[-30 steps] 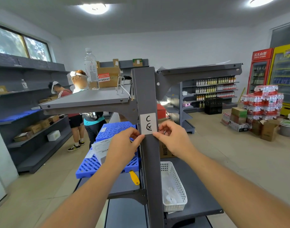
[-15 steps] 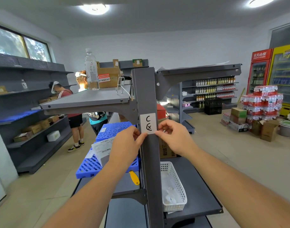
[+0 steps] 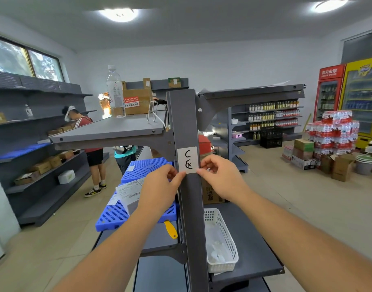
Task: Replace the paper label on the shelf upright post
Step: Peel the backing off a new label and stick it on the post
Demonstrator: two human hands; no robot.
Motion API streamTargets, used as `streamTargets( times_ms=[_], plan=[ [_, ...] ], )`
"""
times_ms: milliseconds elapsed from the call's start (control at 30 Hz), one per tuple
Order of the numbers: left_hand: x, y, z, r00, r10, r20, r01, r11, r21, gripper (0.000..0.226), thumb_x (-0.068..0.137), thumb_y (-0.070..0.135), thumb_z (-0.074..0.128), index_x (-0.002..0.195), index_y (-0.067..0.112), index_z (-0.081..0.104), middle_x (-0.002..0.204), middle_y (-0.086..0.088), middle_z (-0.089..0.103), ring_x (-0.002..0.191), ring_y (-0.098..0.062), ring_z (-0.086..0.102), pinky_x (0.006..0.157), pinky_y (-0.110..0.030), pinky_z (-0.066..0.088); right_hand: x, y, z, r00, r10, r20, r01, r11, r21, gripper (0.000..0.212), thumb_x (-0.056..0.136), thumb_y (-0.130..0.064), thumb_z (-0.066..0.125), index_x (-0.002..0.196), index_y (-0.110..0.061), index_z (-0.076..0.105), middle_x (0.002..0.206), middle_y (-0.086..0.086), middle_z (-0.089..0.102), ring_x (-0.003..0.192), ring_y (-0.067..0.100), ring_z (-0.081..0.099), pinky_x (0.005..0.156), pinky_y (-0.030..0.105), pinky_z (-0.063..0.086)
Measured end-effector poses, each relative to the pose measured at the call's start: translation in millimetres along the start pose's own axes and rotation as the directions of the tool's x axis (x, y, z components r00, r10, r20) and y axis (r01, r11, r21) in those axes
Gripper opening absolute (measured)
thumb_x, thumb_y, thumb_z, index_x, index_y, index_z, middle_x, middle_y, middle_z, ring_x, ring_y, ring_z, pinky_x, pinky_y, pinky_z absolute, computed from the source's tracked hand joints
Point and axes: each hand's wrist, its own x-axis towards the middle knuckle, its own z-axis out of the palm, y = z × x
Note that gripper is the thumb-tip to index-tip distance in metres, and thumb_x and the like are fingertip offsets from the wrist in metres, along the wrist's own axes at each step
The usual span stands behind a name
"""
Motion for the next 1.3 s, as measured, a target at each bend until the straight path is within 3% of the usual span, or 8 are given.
streamTargets(
  times_ms=[133,400,667,800,967,1100,1200,1300],
  plan=[
    [3.3,-6.5,-7.5,0.996,0.02,0.092,-0.019,1.0,-0.011,0.019,0.1,0.042,0.061,0.089,0.028,0.067,0.079,0.01,0.071,0.064,-0.008,0.072,0.067,-0.037,0.065,0.2,-6.8,-0.3,1.0,-0.011,-0.019,0.01,0.999,-0.042,0.007,0.094,-0.027,0.071,0.098,-0.025,0.066,0.085,-0.011,0.065,0.07,0.004,0.054,0.068,0.018,0.044],
    [19.8,26.6,-18.3,0.999,-0.017,0.036,0.011,0.988,0.155,0.065,0.097,0.068,0.044,0.065,0.014,0.063,0.059,-0.007,0.067,0.059,-0.022,0.069,0.06,-0.037,0.056,12.0,-30.3,7.7,0.987,0.0,-0.16,-0.015,0.996,-0.093,0.031,0.097,-0.051,0.063,0.094,-0.02,0.064,0.082,-0.002,0.068,0.071,0.006,0.058,0.065,0.023,0.048],
    [18.7,12.2,-14.8,0.989,0.01,0.145,-0.048,0.964,0.262,0.053,0.097,0.064,0.048,0.074,0.019,0.064,0.066,-0.005,0.073,0.062,-0.022,0.072,0.069,-0.039,0.062,2.8,-17.7,6.8,0.996,0.042,-0.083,-0.049,0.996,-0.078,0.028,0.09,-0.047,0.073,0.093,-0.022,0.062,0.085,-0.003,0.067,0.077,0.01,0.062,0.07,0.029,0.055],
    [14.0,0.4,-13.3,0.985,0.011,0.171,-0.059,0.959,0.279,0.051,0.096,0.066,0.049,0.077,0.02,0.063,0.068,-0.004,0.073,0.065,-0.021,0.071,0.073,-0.041,0.061,-0.7,-13.8,5.7,0.997,0.036,-0.073,-0.042,0.996,-0.078,0.025,0.09,-0.042,0.076,0.09,-0.02,0.064,0.081,-0.004,0.066,0.071,0.007,0.057,0.067,0.026,0.052],
    [15.5,-5.1,-12.7,0.985,-0.005,0.171,-0.043,0.96,0.275,0.048,0.096,0.064,0.053,0.086,0.019,0.067,0.071,-0.004,0.074,0.068,-0.021,0.072,0.076,-0.042,0.062,-4.8,-12.4,1.9,0.997,0.035,-0.066,-0.043,0.99,-0.132,0.022,0.089,-0.042,0.076,0.087,-0.022,0.065,0.079,-0.006,0.066,0.073,0.01,0.06,0.071,0.034,0.055],
    [10.6,-10.9,-15.5,0.985,-0.017,0.172,-0.034,0.957,0.288,0.053,0.098,0.061,0.051,0.084,0.013,0.069,0.073,-0.008,0.073,0.071,-0.023,0.07,0.072,-0.038,0.059,-10.6,-16.2,-5.8,0.995,0.021,-0.097,-0.039,0.981,-0.188,0.015,0.093,-0.037,0.07,0.087,-0.024,0.065,0.081,-0.007,0.068,0.077,0.009,0.063,0.069,0.03,0.054],
    [7.3,-14.9,-17.4,0.981,-0.035,0.189,-0.02,0.959,0.282,0.058,0.101,0.059,0.046,0.083,0.009,0.07,0.076,-0.012,0.073,0.075,-0.027,0.07,0.067,-0.037,0.056,-15.9,-27.8,-15.4,0.991,0.012,-0.136,-0.03,0.991,-0.129,0.013,0.096,-0.031,0.066,0.085,-0.024,0.064,0.081,-0.008,0.066,0.075,0.007,0.059,0.068,0.024,0.045],
    [5.6,-14.4,-20.2,0.971,-0.065,0.232,0.017,0.979,0.201,0.06,0.101,0.061,0.042,0.084,0.011,0.071,0.079,-0.009,0.075,0.075,-0.026,0.071,0.073,-0.04,0.059,-23.5,-50.4,-30.9,0.981,-0.035,-0.191,0.03,0.999,-0.029,0.015,0.098,-0.027,0.064,0.085,-0.022,0.067,0.077,-0.005,0.067,0.069,0.004,0.056,0.065,0.021,0.047]
  ],
)
